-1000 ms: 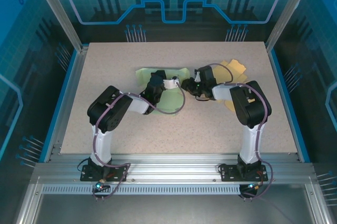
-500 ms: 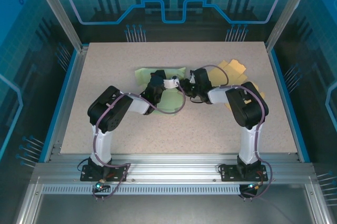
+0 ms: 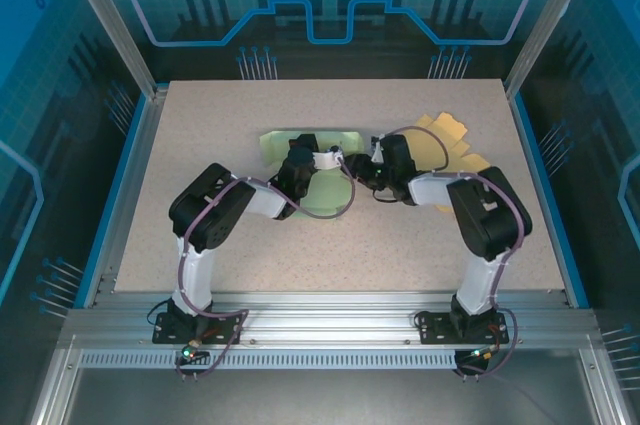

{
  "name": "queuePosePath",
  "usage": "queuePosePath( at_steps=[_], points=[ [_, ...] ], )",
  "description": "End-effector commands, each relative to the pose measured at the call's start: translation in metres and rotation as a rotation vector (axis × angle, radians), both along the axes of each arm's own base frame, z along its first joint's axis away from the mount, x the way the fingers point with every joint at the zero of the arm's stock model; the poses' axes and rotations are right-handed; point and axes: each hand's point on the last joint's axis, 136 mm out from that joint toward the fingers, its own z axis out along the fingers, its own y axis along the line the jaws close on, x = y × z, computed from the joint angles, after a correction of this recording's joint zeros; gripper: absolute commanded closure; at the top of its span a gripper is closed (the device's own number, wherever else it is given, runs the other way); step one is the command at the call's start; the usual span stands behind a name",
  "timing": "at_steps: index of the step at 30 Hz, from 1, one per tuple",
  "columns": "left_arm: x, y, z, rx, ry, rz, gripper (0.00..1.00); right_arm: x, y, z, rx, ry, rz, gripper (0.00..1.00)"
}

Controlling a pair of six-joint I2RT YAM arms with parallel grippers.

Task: Fold the paper box

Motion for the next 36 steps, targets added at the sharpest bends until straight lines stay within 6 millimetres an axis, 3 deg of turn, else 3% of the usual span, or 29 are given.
queuePosePath(
  at_steps=[1,8,13,16,20,25,29,36],
  points=[
    [-0.004,-0.005,-0.012,0.043,-0.015,-0.035,1.0,-0.015,-0.025,0.004,-0.057,-0.014,0.002,0.48],
    [-0.005,-0.005,-0.009,0.058,-0.041,-0.057,1.0,-0.016,-0.061,0.023,-0.106,-0.046,-0.058,0.48],
    [-0.007,-0.008,-0.01,0.06,-0.035,-0.084,1.0,0.022,-0.085,0.047,-0.078,-0.083,-0.055,0.53],
    [-0.008,-0.009,-0.011,0.066,-0.032,-0.092,1.0,0.05,-0.083,0.055,-0.065,-0.098,-0.009,0.57],
    [-0.009,-0.009,-0.012,0.068,-0.032,-0.095,1.0,0.082,-0.068,0.047,-0.038,-0.099,0.044,0.62],
    [-0.008,-0.008,-0.013,0.068,-0.029,-0.095,1.0,0.104,-0.043,0.033,-0.024,-0.099,0.122,0.68],
    [-0.005,-0.005,-0.013,0.065,-0.035,-0.086,1.0,0.096,-0.028,0.022,-0.035,-0.076,0.175,0.72],
    [-0.005,-0.003,-0.018,0.066,-0.026,-0.083,1.0,0.058,-0.02,-0.001,-0.043,-0.062,0.229,0.72]
  ],
)
